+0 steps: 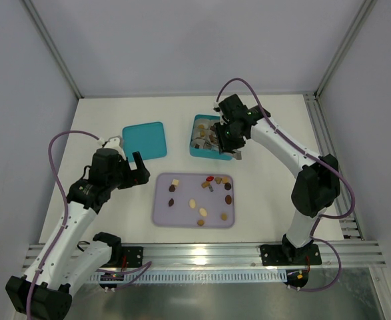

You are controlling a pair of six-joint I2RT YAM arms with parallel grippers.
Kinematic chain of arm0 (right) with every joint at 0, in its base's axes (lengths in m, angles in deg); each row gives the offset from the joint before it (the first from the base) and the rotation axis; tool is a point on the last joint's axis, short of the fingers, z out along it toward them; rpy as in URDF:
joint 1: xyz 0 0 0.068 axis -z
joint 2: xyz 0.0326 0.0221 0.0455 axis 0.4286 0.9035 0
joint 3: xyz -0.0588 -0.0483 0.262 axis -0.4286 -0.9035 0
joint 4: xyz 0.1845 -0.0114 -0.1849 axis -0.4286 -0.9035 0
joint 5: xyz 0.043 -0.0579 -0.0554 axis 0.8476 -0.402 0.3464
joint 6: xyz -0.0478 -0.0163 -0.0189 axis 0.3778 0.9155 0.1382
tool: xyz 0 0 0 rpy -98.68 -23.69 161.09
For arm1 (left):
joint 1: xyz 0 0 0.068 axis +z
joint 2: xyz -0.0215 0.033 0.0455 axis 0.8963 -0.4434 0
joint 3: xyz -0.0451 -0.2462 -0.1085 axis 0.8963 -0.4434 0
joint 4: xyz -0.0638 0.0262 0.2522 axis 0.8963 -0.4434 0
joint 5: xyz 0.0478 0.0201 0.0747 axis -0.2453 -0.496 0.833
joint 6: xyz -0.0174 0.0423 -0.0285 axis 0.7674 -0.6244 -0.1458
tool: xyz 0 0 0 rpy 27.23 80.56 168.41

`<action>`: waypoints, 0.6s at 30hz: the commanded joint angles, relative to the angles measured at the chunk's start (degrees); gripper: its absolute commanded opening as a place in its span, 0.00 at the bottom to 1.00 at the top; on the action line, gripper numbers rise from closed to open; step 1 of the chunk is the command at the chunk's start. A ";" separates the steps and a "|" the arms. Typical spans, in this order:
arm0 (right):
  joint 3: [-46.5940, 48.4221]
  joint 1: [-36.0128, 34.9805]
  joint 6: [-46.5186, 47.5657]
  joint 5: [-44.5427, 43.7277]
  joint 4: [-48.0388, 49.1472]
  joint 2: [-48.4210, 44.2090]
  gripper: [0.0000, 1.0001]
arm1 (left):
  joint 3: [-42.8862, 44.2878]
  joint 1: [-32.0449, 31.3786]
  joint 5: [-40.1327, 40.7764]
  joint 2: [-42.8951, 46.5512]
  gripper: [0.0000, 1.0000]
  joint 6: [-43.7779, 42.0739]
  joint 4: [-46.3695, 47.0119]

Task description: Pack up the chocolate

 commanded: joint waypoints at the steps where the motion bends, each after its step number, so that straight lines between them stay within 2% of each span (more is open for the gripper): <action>1: 3.03 0.20 0.37 0.35 0.56 -2.57 0.43 | 0.59 -0.19 0.74 0.18 1.00 -0.15 0.70; 10: 4.44 0.73 -0.15 -0.53 -0.49 -5.90 0.43 | 0.41 -0.19 0.57 0.35 1.00 -0.15 0.70; 18: 2.33 0.73 -0.59 -3.08 -4.00 -13.90 0.43 | 0.50 -0.19 0.39 0.53 1.00 -0.15 0.70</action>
